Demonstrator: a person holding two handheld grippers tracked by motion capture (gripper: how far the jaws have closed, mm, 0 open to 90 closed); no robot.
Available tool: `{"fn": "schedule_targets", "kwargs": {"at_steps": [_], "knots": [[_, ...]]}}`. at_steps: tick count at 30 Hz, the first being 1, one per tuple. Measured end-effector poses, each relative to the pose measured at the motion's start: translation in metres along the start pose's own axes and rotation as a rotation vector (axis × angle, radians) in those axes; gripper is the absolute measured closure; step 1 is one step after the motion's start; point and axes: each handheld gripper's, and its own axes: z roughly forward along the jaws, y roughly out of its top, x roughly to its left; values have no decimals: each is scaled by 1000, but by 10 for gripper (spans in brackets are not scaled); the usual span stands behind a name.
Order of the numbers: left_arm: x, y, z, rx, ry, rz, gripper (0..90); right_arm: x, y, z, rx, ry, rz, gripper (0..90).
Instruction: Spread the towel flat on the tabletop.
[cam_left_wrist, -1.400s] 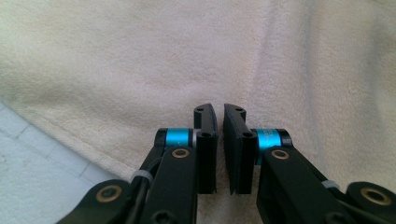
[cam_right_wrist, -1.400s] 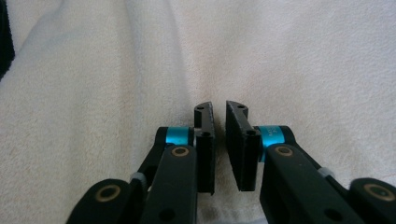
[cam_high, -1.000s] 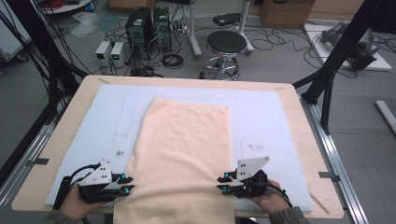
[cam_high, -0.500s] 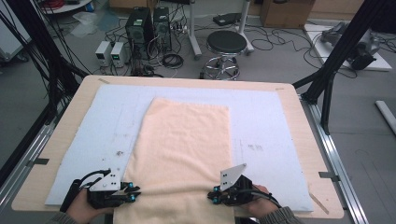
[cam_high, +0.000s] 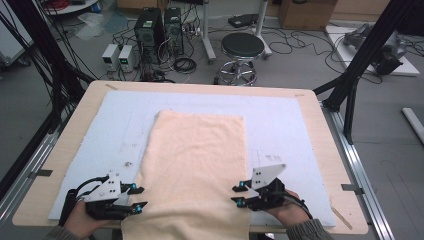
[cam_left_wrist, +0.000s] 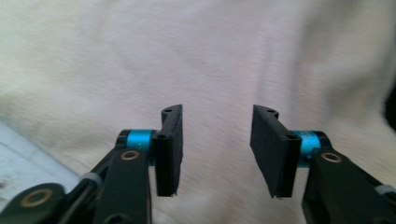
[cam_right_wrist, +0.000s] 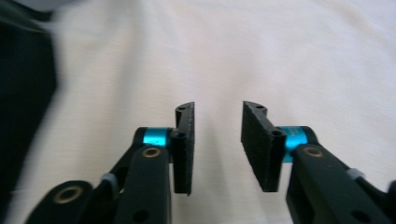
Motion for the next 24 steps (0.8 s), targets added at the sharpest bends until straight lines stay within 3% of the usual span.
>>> {"fn": "schedule_targets", "kwargs": {"at_steps": [2,5,6,8,11,15,18,19,20,24], "knots": [[6,1,10,24,18,-8,513,-11,-3,9,44,-24,22,605],[15,-3,26,73,10,-31,508,-21,-9,22,104,-9,42,649],[16,-5,29,64,-3,-38,519,-20,-12,25,110,-11,35,688],[17,-5,29,63,-9,-46,537,-20,-13,23,101,19,31,861],[14,-4,29,65,-9,-50,555,-16,-14,21,114,21,11,882],[12,-1,27,43,-56,-53,546,-8,-18,10,137,52,3,882],[19,2,22,21,-18,-63,535,-5,-22,1,100,65,19,843],[21,2,21,15,-4,-72,531,-7,-22,-2,83,47,28,742],[25,3,20,7,18,-79,529,-9,-22,-3,68,26,42,706],[45,7,23,1,117,-116,554,-26,-16,-3,20,-69,78,652]]}}
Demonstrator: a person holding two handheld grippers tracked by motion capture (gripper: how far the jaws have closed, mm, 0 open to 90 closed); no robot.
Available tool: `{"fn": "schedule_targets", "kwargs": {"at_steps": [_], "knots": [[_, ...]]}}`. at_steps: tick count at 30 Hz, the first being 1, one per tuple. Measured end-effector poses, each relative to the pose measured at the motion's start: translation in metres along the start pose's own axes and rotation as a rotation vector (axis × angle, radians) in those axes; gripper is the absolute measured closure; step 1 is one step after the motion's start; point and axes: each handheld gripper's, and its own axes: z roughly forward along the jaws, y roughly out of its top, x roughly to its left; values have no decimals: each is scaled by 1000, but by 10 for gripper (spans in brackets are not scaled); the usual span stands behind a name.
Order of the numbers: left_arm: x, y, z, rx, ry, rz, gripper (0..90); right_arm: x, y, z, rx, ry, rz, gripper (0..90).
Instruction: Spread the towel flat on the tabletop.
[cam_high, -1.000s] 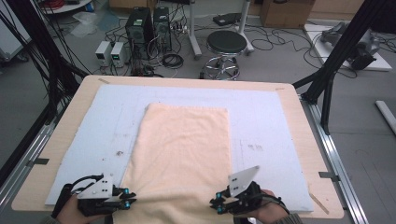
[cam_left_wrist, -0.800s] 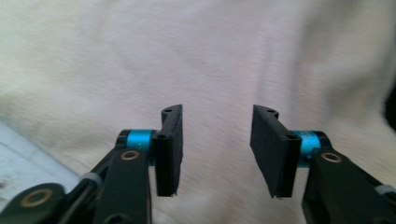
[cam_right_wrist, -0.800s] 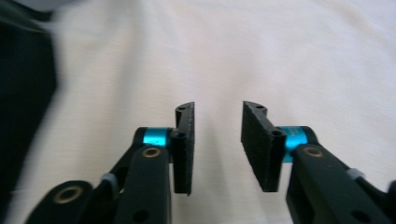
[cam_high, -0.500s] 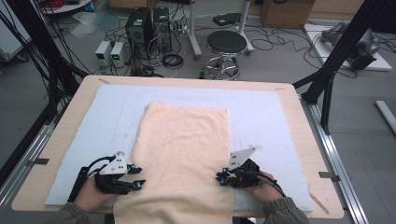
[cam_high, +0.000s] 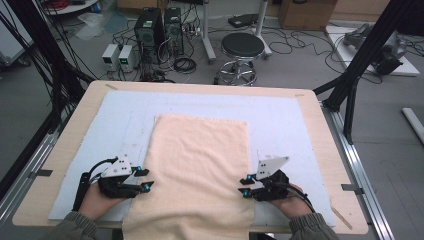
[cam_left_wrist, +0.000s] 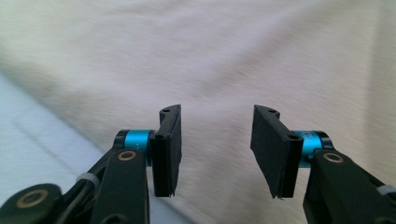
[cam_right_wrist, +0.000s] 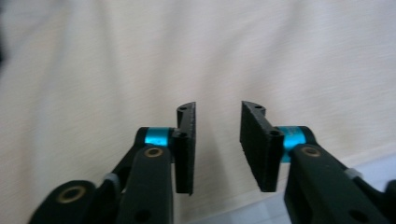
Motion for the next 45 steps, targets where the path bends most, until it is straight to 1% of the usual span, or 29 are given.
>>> {"fn": "schedule_targets", "kwargs": {"at_steps": [2,3,4,6,7,9,10,11,12,13,14,15,18,20,22,24,25,28,30,33,35,36,37,39,40,41,42,43,45], "knots": [[7,1,6,6,26,-25,574,-10,5,5,-9,-39,13,652],[10,2,9,14,40,-40,589,-16,8,8,-6,-65,22,653],[13,2,14,26,50,-53,603,-22,11,12,1,-79,38,653],[16,2,23,79,50,-62,635,-33,13,21,11,-108,56,654],[16,1,24,75,46,-63,662,-39,14,26,22,-118,76,654],[16,2,24,79,42,-58,695,-46,13,32,38,-126,90,668],[15,2,24,78,41,-61,710,-50,11,35,49,-125,98,685],[16,2,24,78,37,-61,713,-53,9,36,37,-104,122,730],[16,2,24,75,36,-67,713,-55,9,35,38,-100,129,799],[17,2,24,76,31,-64,712,-55,8,34,37,-84,128,849],[17,2,24,76,31,-64,708,-56,7,33,40,-78,128,865],[18,2,24,69,20,-78,699,-56,7,32,41,-75,122,872],[17,3,22,53,11,-76,661,-55,4,28,54,-64,126,874],[18,4,19,38,13,-76,652,-54,3,24,62,-63,125,874],[21,6,16,14,17,-75,645,-54,3,22,56,-62,123,864],[23,8,15,5,23,-86,635,-53,5,20,31,-65,131,819],[25,9,15,-3,26,-94,626,-54,6,20,18,-64,137,765],[29,11,14,-21,32,-103,599,-58,9,19,3,-92,147,650],[32,13,14,-41,42,-113,579,-63,13,18,-20,-111,167,575],[38,19,13,-49,61,-132,527,-70,19,16,-45,-142,197,474],[42,25,12,-82,73,-145,505,-76,25,15,-55,-152,212,431],[42,25,12,-82,73,-145,490,-76,25,15,-55,-152,212,431],[47,32,11,-93,72,-163,469,-82,32,13,-82,-175,221,412],[53,39,12,-102,83,-167,436,-88,38,12,-100,-195,231,389],[55,42,12,-112,85,-173,429,-91,40,11,-110,-213,229,380],[58,45,12,-119,92,-173,419,-94,42,10,-123,-229,239,367],[60,48,13,-120,95,-185,407,-97,44,10,-132,-248,250,345],[62,50,13,-119,108,-188,386,-99,45,9,-144,-270,263,326],[66,52,13,-126,114,-192,378,-102,45,9,-186,-298,279,323]]}}
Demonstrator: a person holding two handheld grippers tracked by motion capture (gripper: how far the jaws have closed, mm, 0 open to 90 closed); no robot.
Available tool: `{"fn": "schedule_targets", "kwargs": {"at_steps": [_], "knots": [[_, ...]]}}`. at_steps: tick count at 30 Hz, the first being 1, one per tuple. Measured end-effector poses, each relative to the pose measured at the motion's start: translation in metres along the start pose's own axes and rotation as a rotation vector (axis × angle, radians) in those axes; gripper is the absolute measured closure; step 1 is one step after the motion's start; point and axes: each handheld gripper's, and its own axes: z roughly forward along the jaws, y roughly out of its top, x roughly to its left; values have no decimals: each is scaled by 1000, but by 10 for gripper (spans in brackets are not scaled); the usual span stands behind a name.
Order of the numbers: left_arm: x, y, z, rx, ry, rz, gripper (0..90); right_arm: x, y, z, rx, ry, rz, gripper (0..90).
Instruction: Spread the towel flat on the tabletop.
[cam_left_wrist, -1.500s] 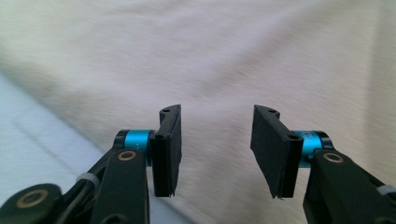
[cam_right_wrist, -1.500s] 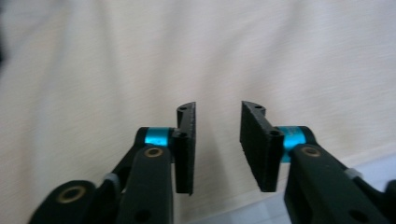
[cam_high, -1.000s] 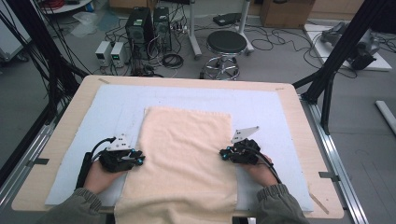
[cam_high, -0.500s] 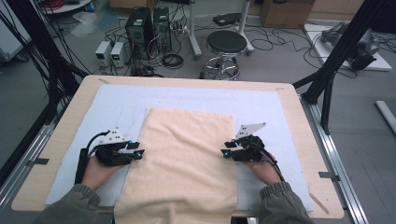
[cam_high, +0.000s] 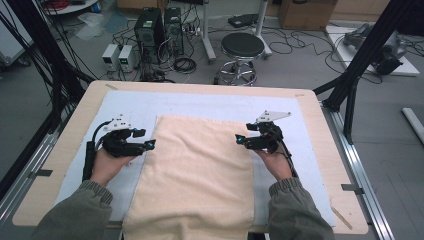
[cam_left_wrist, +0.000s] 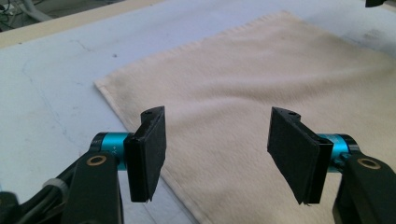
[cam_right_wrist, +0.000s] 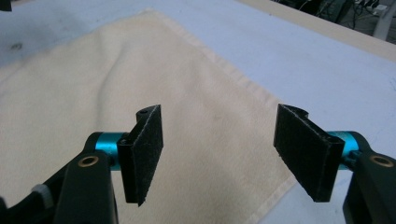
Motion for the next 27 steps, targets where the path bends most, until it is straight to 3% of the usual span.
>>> {"fn": "schedule_targets", "kwargs": {"at_steps": [9,20,23,27], "knots": [[8,-2,8,2,33,-24,372,-4,-7,17,57,36,63,205],[2,-2,13,18,22,3,364,7,-7,25,98,52,23,177],[2,-2,13,11,17,-12,363,7,-7,24,92,53,16,177],[4,-3,12,37,14,-6,355,7,-7,26,105,57,19,177]]}}
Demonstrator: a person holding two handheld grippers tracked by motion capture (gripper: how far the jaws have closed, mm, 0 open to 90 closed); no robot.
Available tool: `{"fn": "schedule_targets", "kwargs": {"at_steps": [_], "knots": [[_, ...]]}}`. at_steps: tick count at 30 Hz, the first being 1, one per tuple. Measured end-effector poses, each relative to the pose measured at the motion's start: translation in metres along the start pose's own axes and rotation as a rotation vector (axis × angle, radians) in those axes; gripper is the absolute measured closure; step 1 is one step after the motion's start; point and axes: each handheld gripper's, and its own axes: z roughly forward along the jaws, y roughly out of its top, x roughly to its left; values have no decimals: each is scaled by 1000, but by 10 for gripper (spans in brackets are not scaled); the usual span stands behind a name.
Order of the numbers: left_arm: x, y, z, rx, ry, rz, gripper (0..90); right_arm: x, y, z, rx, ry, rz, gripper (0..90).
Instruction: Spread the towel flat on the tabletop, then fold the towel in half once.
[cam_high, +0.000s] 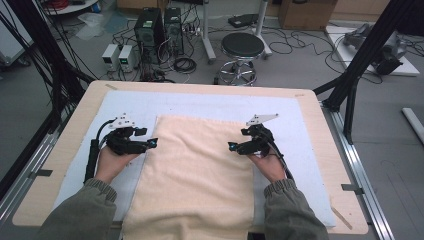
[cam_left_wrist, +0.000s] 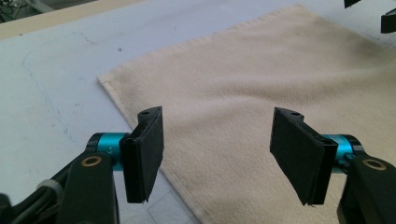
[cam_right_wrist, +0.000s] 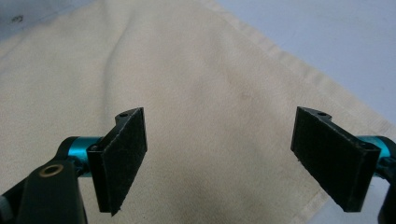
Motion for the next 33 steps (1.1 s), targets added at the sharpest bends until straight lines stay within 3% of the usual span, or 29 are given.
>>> {"fn": "schedule_targets", "kwargs": {"at_steps": [5,8,10,12,15,17,20,23,29,33], "knots": [[-1,0,0,6,1,11,351,2,0,0,15,6,-9,177],[1,1,1,-9,16,8,357,1,1,-4,10,-11,-36,181],[4,3,1,-12,22,-1,370,-3,3,-9,10,-19,-26,181],[7,10,1,2,32,7,368,-8,6,-18,-4,-41,-36,185],[10,25,0,-41,45,18,370,-16,14,-30,-11,-64,-26,187],[13,34,3,-30,54,26,370,-22,19,-34,-19,-84,-22,189],[20,36,14,-1,68,22,370,-30,18,-30,-16,-93,-5,190],[26,29,28,38,65,11,370,-37,13,-19,21,-98,20,197],[32,19,51,62,85,23,382,-47,5,-1,58,-106,31,272],[36,11,63,109,108,28,411,-51,-2,8,83,-104,29,345]]}}
